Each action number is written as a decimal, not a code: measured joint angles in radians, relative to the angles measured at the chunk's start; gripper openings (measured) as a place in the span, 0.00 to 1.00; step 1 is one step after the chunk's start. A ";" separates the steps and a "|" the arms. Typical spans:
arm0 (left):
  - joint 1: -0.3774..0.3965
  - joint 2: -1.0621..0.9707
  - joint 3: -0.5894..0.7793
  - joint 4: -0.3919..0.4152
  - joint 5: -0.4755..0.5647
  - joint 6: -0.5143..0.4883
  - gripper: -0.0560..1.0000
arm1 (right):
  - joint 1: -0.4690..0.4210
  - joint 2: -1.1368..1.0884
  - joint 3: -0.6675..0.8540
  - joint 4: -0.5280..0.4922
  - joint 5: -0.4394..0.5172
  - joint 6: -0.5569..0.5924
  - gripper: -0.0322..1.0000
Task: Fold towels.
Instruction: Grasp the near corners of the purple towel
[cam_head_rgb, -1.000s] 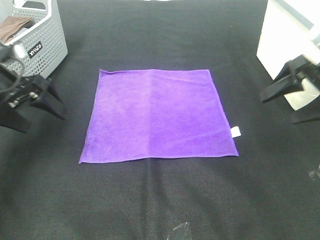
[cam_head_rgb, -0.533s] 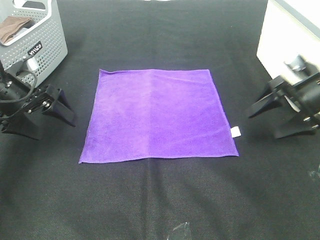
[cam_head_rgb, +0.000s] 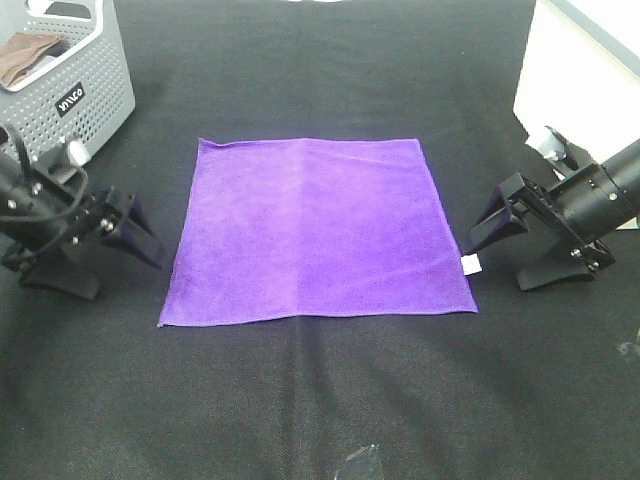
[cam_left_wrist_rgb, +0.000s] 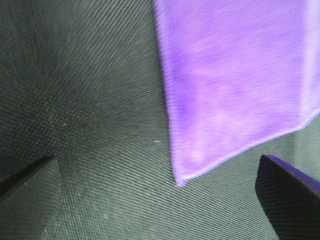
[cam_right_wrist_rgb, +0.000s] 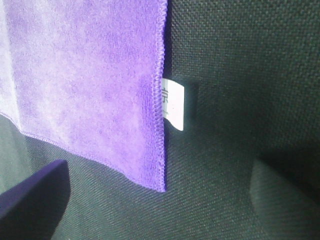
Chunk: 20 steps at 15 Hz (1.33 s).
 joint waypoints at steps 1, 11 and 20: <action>0.000 0.005 -0.003 -0.002 0.001 0.000 0.98 | 0.000 0.000 0.000 0.000 -0.002 0.000 0.93; -0.108 0.046 -0.034 -0.025 0.041 -0.018 0.91 | 0.103 0.001 -0.001 0.009 -0.060 0.009 0.88; -0.297 0.141 -0.153 -0.054 0.041 -0.136 0.68 | 0.252 0.048 -0.019 0.058 -0.096 0.009 0.66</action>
